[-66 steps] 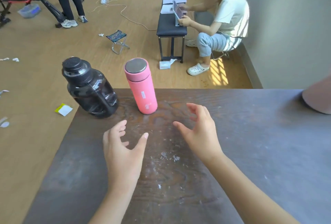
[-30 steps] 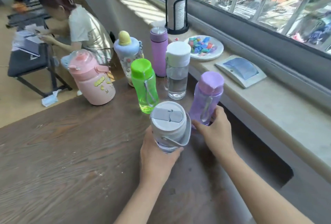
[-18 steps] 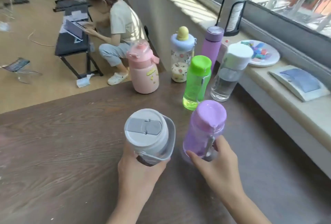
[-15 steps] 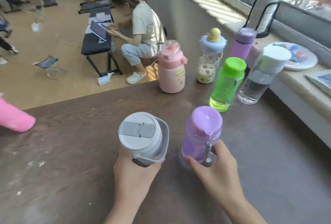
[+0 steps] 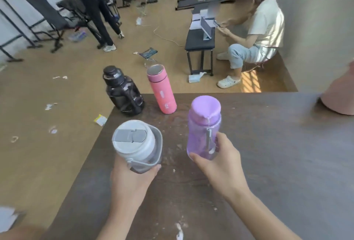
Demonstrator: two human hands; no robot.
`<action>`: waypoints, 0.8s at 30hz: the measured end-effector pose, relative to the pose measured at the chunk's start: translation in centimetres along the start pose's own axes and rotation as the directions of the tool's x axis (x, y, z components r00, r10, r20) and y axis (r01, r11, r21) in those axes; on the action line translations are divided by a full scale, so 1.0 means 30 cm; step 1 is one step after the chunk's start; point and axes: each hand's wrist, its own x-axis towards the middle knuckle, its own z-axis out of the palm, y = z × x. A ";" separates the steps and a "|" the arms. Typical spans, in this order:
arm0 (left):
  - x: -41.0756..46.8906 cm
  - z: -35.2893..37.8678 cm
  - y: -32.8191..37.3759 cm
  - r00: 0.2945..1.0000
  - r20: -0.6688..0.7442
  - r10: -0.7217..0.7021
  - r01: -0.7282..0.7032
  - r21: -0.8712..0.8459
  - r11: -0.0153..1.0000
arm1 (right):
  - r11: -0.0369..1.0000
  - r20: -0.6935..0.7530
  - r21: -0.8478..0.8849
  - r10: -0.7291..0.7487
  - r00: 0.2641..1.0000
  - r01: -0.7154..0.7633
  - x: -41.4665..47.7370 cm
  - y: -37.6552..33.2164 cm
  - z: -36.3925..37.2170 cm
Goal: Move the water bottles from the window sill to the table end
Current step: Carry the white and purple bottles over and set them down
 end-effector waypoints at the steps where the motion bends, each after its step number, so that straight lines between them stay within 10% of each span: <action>1: 0.042 -0.032 -0.033 1.000 -0.013 0.019 -0.019 -0.006 1.000 | 1.000 0.014 -0.008 -0.017 1.000 0.017 0.022 -0.022 0.053; 24: 0.418 -0.134 -0.333 0.989 0.024 -0.143 0.145 -0.082 0.986 | 0.981 0.002 -0.190 -0.021 1.000 0.021 0.103 -0.082 0.460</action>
